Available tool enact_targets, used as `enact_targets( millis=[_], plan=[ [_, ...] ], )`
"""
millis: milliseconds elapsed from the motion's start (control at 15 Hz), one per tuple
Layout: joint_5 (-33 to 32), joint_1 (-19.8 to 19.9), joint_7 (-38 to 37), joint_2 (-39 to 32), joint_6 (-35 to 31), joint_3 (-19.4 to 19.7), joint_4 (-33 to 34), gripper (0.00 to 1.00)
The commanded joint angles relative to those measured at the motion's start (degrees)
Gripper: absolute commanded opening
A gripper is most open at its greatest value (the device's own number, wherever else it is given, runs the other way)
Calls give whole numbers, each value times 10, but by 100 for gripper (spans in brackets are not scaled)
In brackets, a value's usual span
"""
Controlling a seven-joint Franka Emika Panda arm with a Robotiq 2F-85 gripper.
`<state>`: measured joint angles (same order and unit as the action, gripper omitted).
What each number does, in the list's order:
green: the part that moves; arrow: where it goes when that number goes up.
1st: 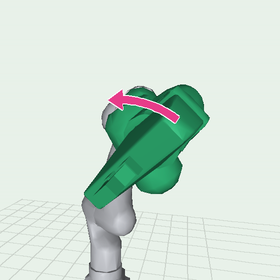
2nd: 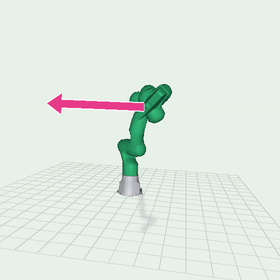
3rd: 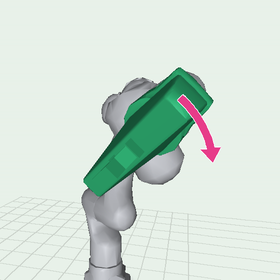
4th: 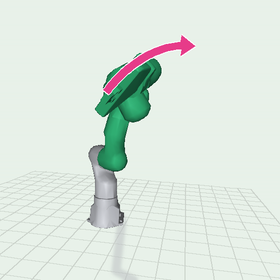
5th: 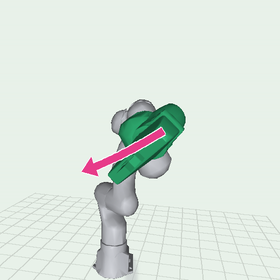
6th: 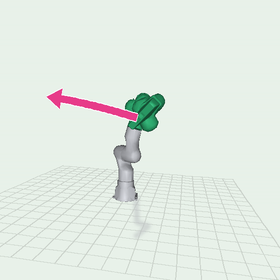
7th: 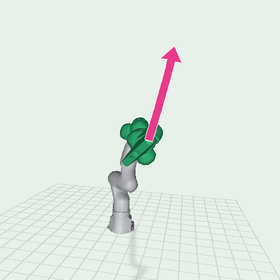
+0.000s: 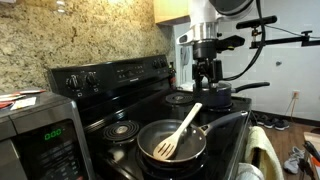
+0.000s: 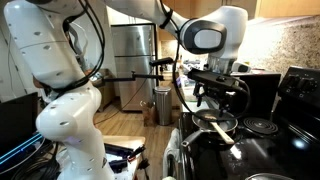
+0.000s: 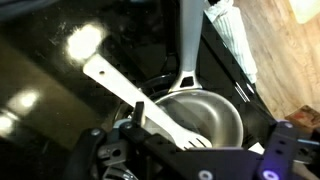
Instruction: Remove the wooden spatula from the pan, put it on the countertop, and then remove the lid from the pot and put it on the pan
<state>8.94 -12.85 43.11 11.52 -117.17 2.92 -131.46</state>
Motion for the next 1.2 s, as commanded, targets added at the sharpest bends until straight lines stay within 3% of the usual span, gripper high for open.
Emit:
enact_targets(
  millis=[0, 267, 800, 1133],
  plan=[
    [4, 20, 8, -8, 1, -20, 1, 100],
    [-1, 24, 18, -12, 4, -23, 3, 100],
    [-32, 25, 197, -103, 21, -35, 50, 100],
    [-88, 35, 248, -152, 8, -58, 75, 100]
  ],
)
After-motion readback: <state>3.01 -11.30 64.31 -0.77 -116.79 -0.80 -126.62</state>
